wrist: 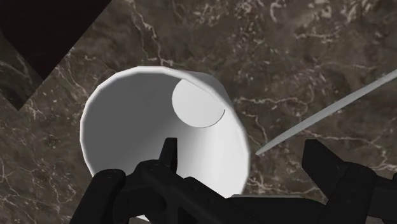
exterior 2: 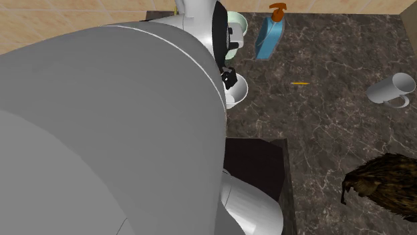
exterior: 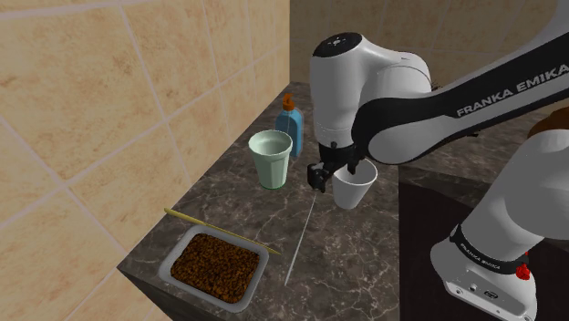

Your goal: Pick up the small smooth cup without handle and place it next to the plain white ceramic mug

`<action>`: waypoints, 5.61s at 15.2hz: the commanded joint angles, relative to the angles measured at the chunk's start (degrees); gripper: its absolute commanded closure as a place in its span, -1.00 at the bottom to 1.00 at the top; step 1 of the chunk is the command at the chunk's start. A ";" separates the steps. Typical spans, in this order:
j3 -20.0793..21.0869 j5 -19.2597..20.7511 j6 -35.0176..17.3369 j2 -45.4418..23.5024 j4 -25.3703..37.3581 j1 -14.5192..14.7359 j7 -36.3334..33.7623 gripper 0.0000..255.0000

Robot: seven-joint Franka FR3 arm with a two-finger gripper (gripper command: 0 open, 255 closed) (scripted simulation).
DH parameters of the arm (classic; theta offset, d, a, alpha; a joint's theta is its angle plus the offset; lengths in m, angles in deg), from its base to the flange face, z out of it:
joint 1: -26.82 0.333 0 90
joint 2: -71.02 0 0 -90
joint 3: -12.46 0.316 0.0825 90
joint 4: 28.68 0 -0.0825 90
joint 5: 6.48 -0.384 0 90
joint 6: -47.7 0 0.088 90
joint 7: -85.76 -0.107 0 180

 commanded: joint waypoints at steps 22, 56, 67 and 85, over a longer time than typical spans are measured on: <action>-0.36 -0.12 0.21 0.61 -0.31 0.07 0.44 1.00; -6.35 0.38 28.07 8.78 20.01 0.40 6.14 1.00; -16.62 8.44 22.22 1.82 22.50 -6.53 18.90 1.00; -28.79 15.09 16.58 -21.92 44.06 -15.96 36.64 1.00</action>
